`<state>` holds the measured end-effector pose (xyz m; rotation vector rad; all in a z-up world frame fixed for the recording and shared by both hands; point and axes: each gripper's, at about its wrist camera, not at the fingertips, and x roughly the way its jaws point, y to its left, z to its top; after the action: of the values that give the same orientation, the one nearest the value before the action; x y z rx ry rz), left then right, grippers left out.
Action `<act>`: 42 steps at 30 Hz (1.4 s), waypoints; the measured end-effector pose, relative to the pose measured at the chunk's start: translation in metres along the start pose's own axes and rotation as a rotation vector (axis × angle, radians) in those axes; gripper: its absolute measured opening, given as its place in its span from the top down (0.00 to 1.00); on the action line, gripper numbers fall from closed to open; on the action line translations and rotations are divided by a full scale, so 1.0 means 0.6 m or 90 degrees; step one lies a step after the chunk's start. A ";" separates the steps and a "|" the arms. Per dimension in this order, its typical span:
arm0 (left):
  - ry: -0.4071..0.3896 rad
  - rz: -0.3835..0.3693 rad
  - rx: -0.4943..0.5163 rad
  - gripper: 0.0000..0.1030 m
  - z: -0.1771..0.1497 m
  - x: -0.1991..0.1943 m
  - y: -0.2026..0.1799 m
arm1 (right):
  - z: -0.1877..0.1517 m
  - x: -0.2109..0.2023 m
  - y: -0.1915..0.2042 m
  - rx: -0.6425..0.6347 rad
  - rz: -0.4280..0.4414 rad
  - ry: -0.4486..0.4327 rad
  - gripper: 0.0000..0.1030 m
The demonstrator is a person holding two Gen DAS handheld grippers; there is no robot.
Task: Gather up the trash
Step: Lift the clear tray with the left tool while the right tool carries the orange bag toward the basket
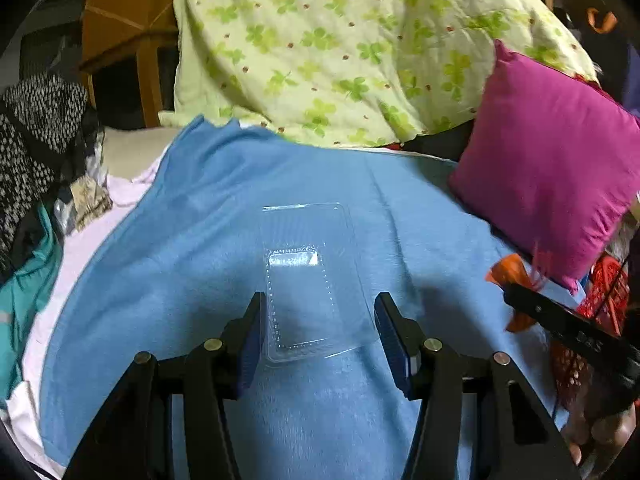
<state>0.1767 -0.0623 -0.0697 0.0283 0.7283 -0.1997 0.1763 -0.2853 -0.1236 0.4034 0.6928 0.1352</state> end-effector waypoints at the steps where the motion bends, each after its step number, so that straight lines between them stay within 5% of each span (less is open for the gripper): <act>1: -0.001 0.005 0.004 0.46 -0.002 -0.007 -0.005 | 0.000 -0.004 0.000 -0.002 -0.001 -0.003 0.66; 18: -0.079 0.024 0.056 0.46 -0.004 -0.120 -0.068 | -0.004 -0.061 -0.019 0.000 0.002 -0.049 0.66; 42: -0.108 0.032 0.061 0.46 -0.019 -0.186 -0.063 | -0.016 -0.117 0.004 -0.025 0.013 -0.102 0.66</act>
<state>0.0809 -0.0789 -0.0026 0.1189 0.5474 -0.1869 0.1168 -0.2980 -0.0878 0.3791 0.5270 0.1342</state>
